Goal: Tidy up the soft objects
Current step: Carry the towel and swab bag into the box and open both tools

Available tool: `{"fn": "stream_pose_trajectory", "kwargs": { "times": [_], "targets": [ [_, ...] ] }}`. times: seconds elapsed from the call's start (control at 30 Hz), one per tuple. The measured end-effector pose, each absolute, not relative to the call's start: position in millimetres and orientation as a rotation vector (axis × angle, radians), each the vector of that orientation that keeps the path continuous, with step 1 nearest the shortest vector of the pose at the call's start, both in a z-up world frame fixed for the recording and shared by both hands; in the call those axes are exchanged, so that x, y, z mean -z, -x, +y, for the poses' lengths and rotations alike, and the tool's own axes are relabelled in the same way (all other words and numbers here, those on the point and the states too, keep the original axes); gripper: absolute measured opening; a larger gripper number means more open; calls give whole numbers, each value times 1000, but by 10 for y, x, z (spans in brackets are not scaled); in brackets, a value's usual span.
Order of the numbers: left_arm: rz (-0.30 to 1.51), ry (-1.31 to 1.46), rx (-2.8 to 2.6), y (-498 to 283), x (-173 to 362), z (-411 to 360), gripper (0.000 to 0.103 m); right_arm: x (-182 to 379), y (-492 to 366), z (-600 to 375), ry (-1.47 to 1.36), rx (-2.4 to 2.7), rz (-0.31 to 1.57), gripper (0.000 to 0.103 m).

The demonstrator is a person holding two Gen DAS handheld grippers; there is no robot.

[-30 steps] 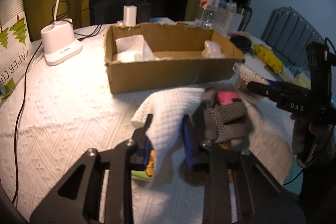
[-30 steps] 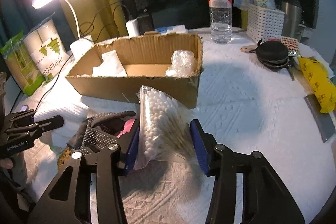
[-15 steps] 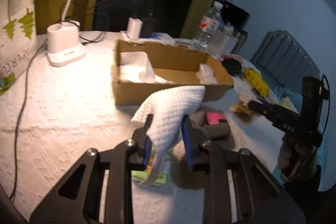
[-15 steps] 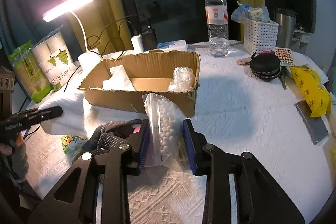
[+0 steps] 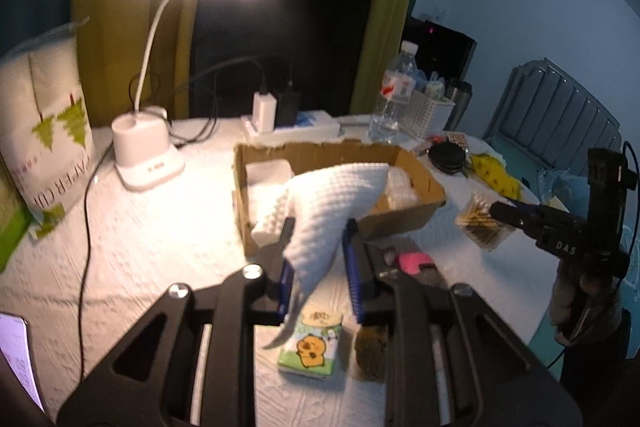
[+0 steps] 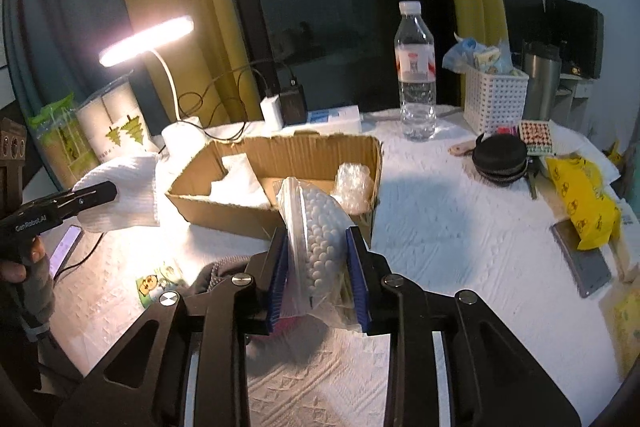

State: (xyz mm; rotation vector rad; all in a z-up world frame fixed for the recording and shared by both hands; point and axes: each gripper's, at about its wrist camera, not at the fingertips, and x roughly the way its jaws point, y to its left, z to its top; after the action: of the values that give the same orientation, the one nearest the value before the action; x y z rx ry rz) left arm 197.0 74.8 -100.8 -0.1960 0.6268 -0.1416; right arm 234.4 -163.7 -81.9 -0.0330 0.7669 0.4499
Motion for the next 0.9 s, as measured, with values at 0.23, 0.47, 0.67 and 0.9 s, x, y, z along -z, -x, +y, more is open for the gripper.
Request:
{"fn": "stream_pose_trajectory", "kwargs": {
  "times": [0.23,0.47,0.67,0.9],
  "targets": [
    [570,180,150,-2047,807,784,23,598,-2355,-1663,35,-443,721,30],
    [531,159,150,-2149,713,781,23,484,-2452,-1633,46,-436,694,30],
    [522,140,142,-2284,700,761,23,459,-2562,-1569,51,-443,687,30],
    [535,134,119,-2520,794,758,23,452,-2737,-1504,55,-446,673,30]
  ]
}}
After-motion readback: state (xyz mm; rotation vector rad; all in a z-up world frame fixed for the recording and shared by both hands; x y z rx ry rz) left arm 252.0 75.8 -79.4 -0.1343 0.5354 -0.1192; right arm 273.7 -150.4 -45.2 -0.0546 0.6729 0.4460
